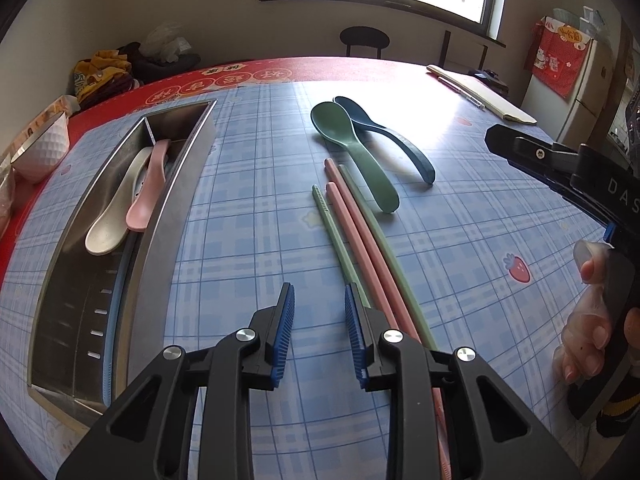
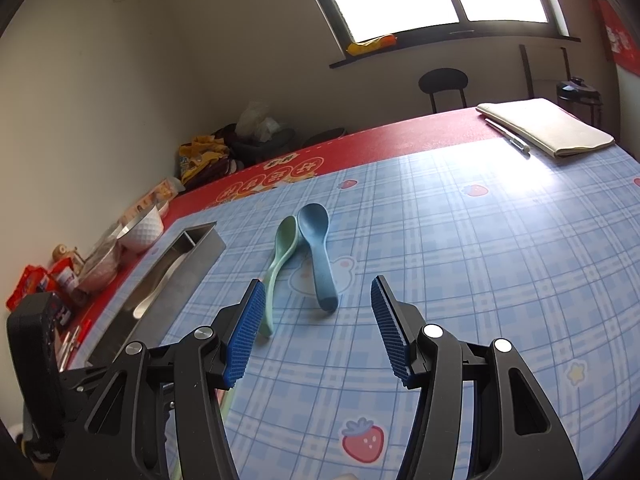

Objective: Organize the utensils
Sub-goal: 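Move the open left gripper over a green chopstick on the table, then close the left gripper on the green chopstick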

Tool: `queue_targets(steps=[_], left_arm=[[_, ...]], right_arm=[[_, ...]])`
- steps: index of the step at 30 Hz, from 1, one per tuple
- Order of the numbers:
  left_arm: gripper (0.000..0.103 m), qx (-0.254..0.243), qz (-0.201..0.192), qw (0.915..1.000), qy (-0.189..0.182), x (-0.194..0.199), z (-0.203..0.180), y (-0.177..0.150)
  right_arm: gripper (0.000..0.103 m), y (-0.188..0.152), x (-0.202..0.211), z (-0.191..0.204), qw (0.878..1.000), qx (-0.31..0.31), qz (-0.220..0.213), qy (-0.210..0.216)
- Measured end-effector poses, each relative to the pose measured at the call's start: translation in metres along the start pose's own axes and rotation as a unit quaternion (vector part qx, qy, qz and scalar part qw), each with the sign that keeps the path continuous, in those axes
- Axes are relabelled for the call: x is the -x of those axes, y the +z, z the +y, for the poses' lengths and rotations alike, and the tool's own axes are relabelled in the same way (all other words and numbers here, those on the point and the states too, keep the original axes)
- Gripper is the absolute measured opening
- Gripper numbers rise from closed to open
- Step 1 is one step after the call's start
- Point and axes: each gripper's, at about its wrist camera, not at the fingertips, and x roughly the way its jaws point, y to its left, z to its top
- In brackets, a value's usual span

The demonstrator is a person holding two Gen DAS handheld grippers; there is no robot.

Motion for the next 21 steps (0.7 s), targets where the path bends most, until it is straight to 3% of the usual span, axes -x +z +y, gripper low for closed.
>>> queue_targets(steps=[6, 10, 18, 21], left_arm=[[0.025, -0.01, -0.008, 0.9995, -0.027, 0.006, -0.005, -0.002], [0.025, -0.027, -0.003, 0.9994, -0.02, 0.004, -0.013, -0.003], [0.028, -0.002, 0.008, 0.9999, -0.013, 0.001, -0.002, -0.001], [0.023, 0.0, 0.013, 0.9998, -0.016, 0.001, 0.0, -0.001]], right_arm=[[0.054, 0.0, 0.0, 0.001, 1.0, 0.002, 0.002, 0.001], [0.054, 0.0, -0.001, 0.001, 1.0, -0.002, 0.002, 0.001], [0.054, 0.0, 0.0, 0.0, 1.0, -0.006, 0.002, 0.001], [0.054, 0.0, 0.0, 0.0, 1.0, -0.007, 0.004, 0.003]])
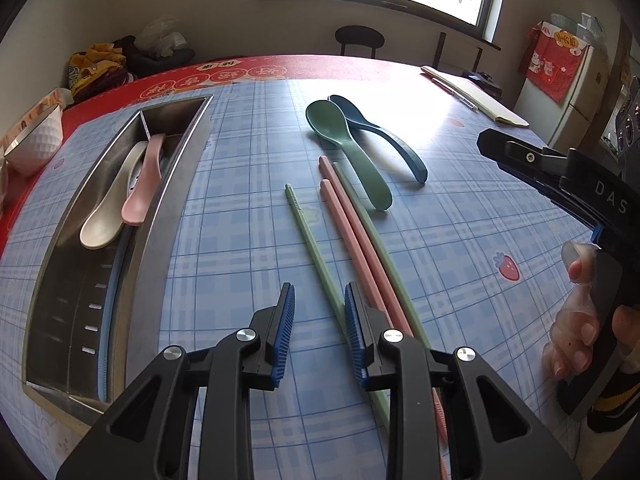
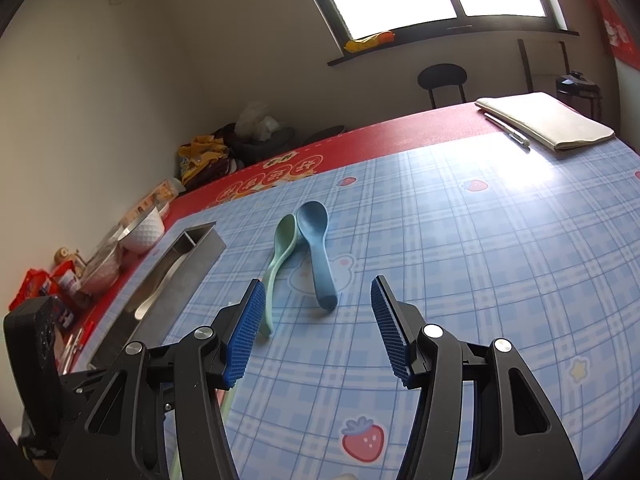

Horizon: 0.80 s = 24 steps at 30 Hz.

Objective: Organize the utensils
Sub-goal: 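Close the left gripper on the green chopstick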

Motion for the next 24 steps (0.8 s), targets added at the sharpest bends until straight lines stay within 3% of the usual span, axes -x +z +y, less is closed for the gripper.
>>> queue_targets(steps=[5, 12, 24], left_arm=[[0.017, -0.001, 0.003, 0.9999, 0.012, 0.0, 0.003, 0.002], [0.006, -0.001, 0.011, 0.9998, -0.014, -0.01, 0.001, 0.012], [0.007, -0.022, 0.012, 0.9997, 0.008, -0.002, -0.005, -0.001]], right_arm=[[0.054, 0.0, 0.001, 0.0, 1.0, 0.0, -0.002, 0.001], [0.054, -0.001, 0.002, -0.001, 1.0, -0.004, -0.002, 0.002], [0.054, -0.001, 0.003, -0.004, 1.0, -0.011, -0.002, 0.003]])
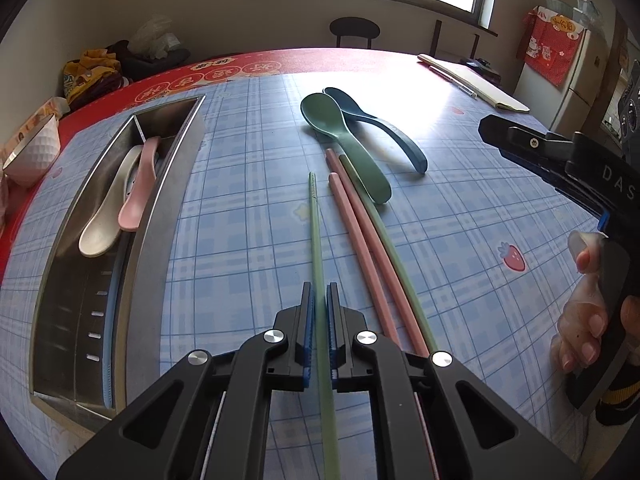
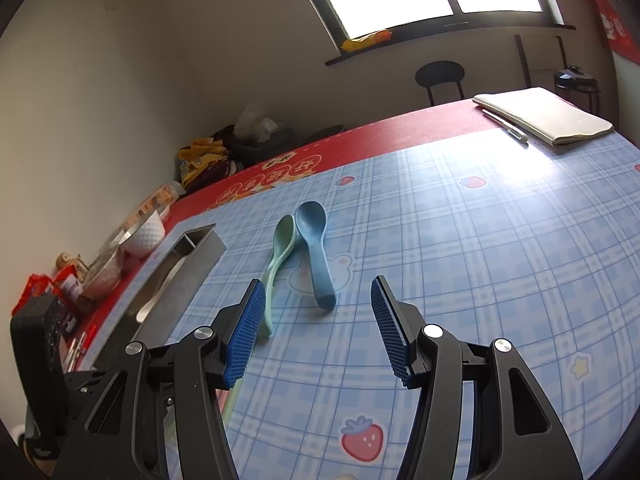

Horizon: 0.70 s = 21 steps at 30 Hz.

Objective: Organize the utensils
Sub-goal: 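Close the left gripper on the green chopstick, then grasp the blue spoon with the right gripper while the left gripper lifts the green chopstick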

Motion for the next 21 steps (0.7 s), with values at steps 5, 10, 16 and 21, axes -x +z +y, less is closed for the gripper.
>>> queue_targets(steps=[5, 10, 16, 21], left_arm=[[0.007, -0.012, -0.012, 0.9998, 0.005, 0.0031, 0.0001, -0.007], [0.007, -0.007, -0.015, 0.9999, 0.0, 0.0032, 0.0022, -0.0076], [0.007, -0.004, -0.017, 0.9998, -0.007, 0.0032, 0.0037, -0.008], [0.006, 0.005, -0.02, 0.9997, -0.016, 0.0043, 0.0064, -0.0088]], right_arm=[[0.054, 0.0002, 0.0001, -0.0013, 1.0, -0.004, 0.0, 0.001], [0.054, 0.0004, 0.0013, -0.0028, 1.0, -0.008, -0.002, 0.0], [0.054, 0.0001, 0.0024, -0.0033, 1.0, -0.008, -0.003, 0.001], [0.054, -0.0001, 0.0022, -0.0032, 1.0, -0.01, -0.001, 0.003]])
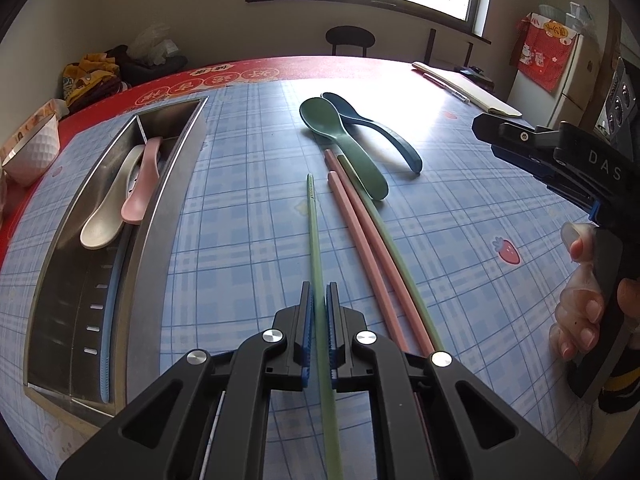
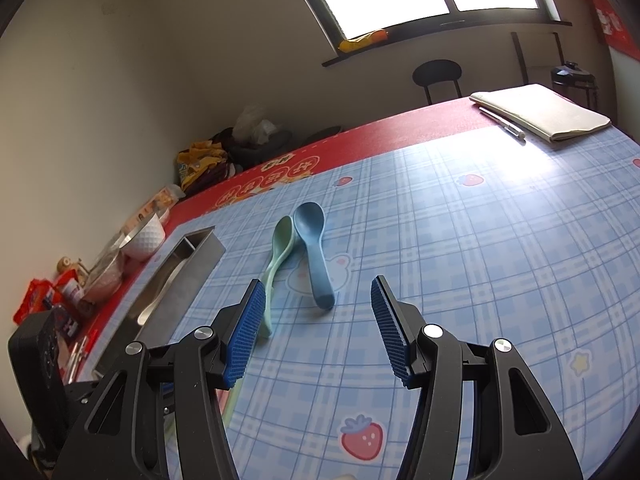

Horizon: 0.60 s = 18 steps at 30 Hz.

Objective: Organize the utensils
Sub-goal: 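Grasp the blue spoon with the right gripper while the left gripper lifts the green chopstick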

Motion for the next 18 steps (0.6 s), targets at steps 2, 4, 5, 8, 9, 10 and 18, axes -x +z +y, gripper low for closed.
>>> queue_targets(steps=[2, 4, 5, 8, 9, 10, 18], left_arm=[[0.006, 0.01, -0.002, 0.9999, -0.01, 0.001, 0.004, -0.001], [0.005, 0.018, -0.01, 0.9997, -0.011, 0.004, 0.006, -0.001], [0.005, 0.021, -0.02, 0.9995, -0.008, 0.007, 0.007, -0.002], [0.005, 0.026, -0.049, 0.9985, -0.001, 0.017, 0.007, -0.004], [0.005, 0.03, -0.057, 0.9979, 0.002, 0.021, 0.009, -0.004], [0.005, 0.035, -0.063, 0.9974, 0.002, 0.023, 0.01, -0.005], [0.005, 0.07, -0.091, 0.9933, -0.01, 0.036, 0.025, -0.007]], right_arm=[[0.054, 0.0, 0.0, -0.001, 1.0, -0.001, 0.0, 0.002], [0.054, 0.0, 0.0, 0.0, 1.0, 0.0, 0.001, 0.004], [0.054, 0.0, 0.0, 0.0, 1.0, 0.001, 0.001, 0.005], [0.054, 0.0, 0.0, 0.004, 1.0, 0.013, 0.001, 0.012], [0.054, 0.0, 0.0, 0.006, 1.0, 0.017, 0.002, 0.013], [0.054, 0.0, -0.001, 0.007, 1.0, 0.019, 0.003, 0.015], [0.053, 0.011, -0.028, 0.01, 0.997, 0.03, 0.065, -0.016]])
